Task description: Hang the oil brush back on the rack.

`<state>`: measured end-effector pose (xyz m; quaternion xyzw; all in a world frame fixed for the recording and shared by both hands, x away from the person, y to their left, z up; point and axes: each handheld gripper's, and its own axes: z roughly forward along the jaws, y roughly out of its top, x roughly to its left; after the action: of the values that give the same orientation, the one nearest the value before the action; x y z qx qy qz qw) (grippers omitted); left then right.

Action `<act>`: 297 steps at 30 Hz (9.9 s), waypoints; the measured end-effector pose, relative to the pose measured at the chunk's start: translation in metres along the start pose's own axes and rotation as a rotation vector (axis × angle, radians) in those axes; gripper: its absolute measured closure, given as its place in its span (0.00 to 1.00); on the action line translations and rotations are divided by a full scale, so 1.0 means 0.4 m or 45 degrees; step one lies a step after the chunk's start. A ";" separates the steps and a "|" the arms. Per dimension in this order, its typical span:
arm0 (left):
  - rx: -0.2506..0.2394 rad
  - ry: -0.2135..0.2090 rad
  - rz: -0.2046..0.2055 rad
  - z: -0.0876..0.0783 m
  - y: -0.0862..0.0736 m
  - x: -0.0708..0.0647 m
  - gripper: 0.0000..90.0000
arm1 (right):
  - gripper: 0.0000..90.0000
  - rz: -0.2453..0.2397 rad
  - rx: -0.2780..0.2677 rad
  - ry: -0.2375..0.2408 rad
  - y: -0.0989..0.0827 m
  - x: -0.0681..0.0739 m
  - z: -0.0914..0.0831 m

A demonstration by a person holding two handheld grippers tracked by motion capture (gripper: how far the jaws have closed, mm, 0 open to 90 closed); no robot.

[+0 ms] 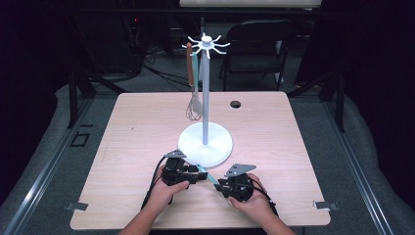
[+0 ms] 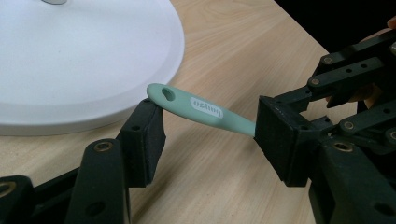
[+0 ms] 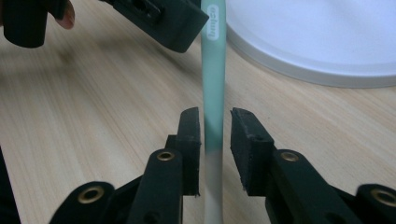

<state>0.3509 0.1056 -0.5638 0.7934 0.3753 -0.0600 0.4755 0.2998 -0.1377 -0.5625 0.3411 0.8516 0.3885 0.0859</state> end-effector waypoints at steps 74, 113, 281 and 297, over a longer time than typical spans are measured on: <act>-0.135 -0.077 0.139 -0.007 0.038 -0.126 0.91 | 0.91 0.012 -0.216 -0.052 0.017 0.034 0.004; -0.116 -0.090 0.100 -0.001 0.029 -0.106 0.94 | 0.58 -0.005 -0.112 -0.011 -0.003 0.008 -0.059; -0.176 0.507 0.135 -0.376 0.176 -0.062 0.49 | 0.47 0.148 -0.132 -0.291 -0.046 -0.139 -0.070; -0.125 0.480 -0.043 -0.268 -0.066 0.040 0.49 | 0.47 0.154 -0.142 -0.297 -0.046 -0.143 -0.079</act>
<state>0.3172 0.2068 -0.5319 0.7601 0.4735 0.1000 0.4337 0.3205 -0.2025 -0.5610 0.4293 0.7908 0.3975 0.1797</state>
